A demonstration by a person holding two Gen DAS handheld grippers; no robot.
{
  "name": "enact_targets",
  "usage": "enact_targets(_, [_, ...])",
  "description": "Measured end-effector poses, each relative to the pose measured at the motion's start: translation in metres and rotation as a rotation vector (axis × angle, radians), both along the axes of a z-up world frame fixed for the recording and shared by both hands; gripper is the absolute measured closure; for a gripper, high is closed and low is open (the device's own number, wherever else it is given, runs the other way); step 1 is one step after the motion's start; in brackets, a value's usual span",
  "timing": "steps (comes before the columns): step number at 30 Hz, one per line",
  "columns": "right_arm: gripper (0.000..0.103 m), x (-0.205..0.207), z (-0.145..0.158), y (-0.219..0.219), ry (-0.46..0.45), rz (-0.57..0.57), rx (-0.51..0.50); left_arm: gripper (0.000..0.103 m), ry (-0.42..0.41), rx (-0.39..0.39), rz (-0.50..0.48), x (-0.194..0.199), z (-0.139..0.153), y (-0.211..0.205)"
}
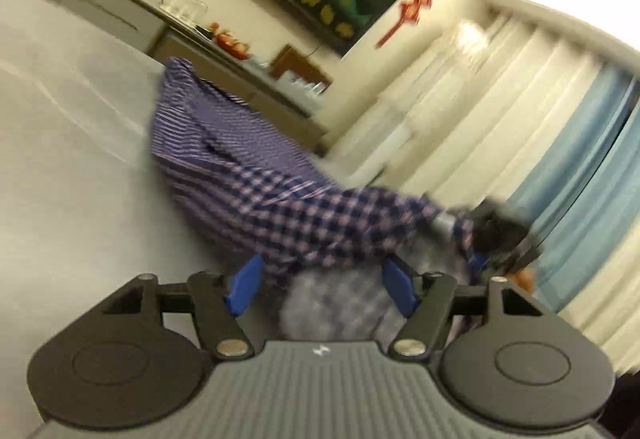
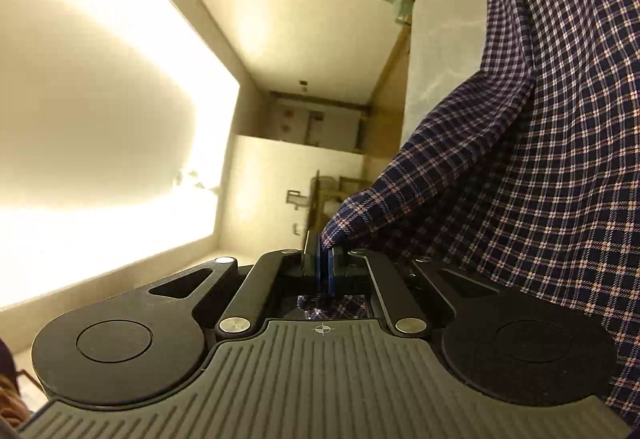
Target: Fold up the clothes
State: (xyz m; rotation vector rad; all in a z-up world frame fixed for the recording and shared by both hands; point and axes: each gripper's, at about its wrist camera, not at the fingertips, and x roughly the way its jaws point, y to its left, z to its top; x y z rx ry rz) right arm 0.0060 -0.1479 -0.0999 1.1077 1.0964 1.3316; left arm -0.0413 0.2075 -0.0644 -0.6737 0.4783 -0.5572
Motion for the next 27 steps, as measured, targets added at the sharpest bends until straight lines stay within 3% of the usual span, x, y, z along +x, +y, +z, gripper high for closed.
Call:
enact_targets(1, [0.099,-0.001,-0.003,0.000,0.008,-0.004,0.002,0.039,-0.008,-0.037,-0.011,0.003,-0.005,-0.001])
enact_targets(2, [0.098,0.000,-0.011,0.003,0.012,-0.011,-0.003,0.048,-0.027,-0.053,-0.042,0.002,-0.006,-0.005])
enact_targets(3, [0.096,0.000,-0.012,0.002,0.018,-0.019,-0.010,0.058,-0.052,-0.057,-0.085,-0.002,-0.006,-0.011])
enact_targets(6, [0.094,0.000,-0.015,0.003,0.034,-0.036,-0.030,0.073,-0.140,-0.030,-0.227,-0.021,0.005,-0.035])
enact_targets(10, [0.093,-0.001,-0.015,0.004,0.029,-0.060,-0.073,0.074,-0.237,0.043,-0.358,-0.059,0.020,-0.065])
enact_targets(11, [0.093,0.000,-0.012,0.001,0.022,-0.069,-0.085,0.072,-0.253,0.087,-0.352,-0.065,0.022,-0.068])
enact_targets(14, [0.093,0.001,-0.001,-0.003,-0.022,-0.098,-0.118,0.067,-0.260,0.276,-0.208,-0.072,0.028,-0.063])
enact_targets(16, [0.093,0.001,0.005,-0.003,-0.049,-0.097,-0.117,0.061,-0.226,0.378,-0.077,-0.060,0.032,-0.049])
enact_targets(18, [0.093,0.000,0.012,-0.003,-0.075,-0.092,-0.110,0.060,-0.226,0.475,-0.017,-0.041,0.034,-0.039])
enact_targets(20, [0.093,0.001,0.019,-0.006,-0.095,-0.090,-0.091,0.053,-0.224,0.497,-0.080,-0.019,0.028,-0.038])
enact_targets(24, [0.093,0.003,0.024,-0.020,-0.099,-0.105,-0.066,0.056,-0.218,0.569,-0.262,0.014,0.010,-0.056])
enact_targets(27, [0.093,0.005,0.017,-0.023,-0.091,-0.113,-0.066,0.060,-0.202,0.578,-0.327,0.034,-0.002,-0.054])
